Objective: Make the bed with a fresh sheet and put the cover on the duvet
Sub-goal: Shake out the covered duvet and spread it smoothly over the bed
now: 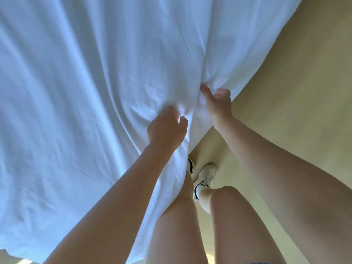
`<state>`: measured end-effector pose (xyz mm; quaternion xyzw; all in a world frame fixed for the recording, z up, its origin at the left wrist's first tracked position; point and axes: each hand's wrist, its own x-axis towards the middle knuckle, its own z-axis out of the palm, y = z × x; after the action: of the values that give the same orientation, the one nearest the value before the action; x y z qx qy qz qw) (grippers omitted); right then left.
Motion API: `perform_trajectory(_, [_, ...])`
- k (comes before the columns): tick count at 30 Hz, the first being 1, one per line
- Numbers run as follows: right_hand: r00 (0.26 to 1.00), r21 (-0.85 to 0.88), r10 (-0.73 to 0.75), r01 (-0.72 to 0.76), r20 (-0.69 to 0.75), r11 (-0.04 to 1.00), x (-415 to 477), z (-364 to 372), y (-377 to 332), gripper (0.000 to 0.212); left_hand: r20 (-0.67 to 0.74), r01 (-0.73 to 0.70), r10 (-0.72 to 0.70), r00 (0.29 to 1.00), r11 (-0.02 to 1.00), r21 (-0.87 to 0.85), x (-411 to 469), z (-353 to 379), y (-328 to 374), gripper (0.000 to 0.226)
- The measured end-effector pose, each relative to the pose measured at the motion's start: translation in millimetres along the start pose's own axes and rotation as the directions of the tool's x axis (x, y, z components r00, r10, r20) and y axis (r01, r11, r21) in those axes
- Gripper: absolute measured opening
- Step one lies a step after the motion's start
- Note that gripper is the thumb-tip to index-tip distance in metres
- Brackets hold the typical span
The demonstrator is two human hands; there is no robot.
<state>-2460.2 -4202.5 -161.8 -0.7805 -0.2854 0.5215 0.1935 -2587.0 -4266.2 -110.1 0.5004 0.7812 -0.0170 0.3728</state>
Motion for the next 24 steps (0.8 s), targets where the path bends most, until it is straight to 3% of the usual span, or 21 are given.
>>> perform_trajectory(1, [1.0,0.024,0.019,-0.019,0.006,1.0,7,-1,-8,0.049,-0.045,-0.037,0.036,0.998,0.999,-0.023,4,-2,8,0.026])
perform_trajectory(4, [0.999,-0.073,-0.041,0.043,0.033,0.996,22,5,-25,0.043,-0.14,-0.106,0.101,0.985,0.994,-0.031,17,-8,29,0.04])
perform_trajectory(7, [0.986,-0.172,-0.166,0.166,0.014,0.971,29,4,-34,0.043,-0.142,-0.059,0.056,0.988,0.998,-0.022,31,-14,43,0.045])
perform_trajectory(10, [0.963,-0.373,-0.249,0.269,0.101,0.888,30,-17,-35,0.04,-0.127,-0.042,0.042,0.991,0.999,0.002,36,-17,55,0.045])
perform_trajectory(12, [0.969,-0.444,-0.24,0.243,0.066,0.862,36,-54,-23,0.041,-0.108,-0.045,0.044,0.993,0.999,0.001,36,-16,68,0.047])
perform_trajectory(15, [0.987,-0.398,-0.112,0.059,-0.112,0.916,43,-125,7,0.038,-0.048,-0.06,0.06,0.997,0.998,0.016,36,-8,97,0.051])
perform_trajectory(19, [0.972,-0.376,0.019,0.074,0.236,0.923,73,-146,-15,0.027,0.055,0.033,-0.032,0.998,0.999,0.0,45,9,145,0.055])
perform_trajectory(22, [0.978,-0.094,0.026,-0.006,0.209,0.996,123,-158,-76,0.034,0.096,0.192,-0.183,0.978,0.977,-0.094,62,15,180,0.056])
perform_trajectory(24, [0.974,0.104,0.088,-0.111,0.209,0.988,158,-169,-116,0.06,0.095,0.234,-0.223,0.97,0.963,-0.133,74,16,203,0.059])
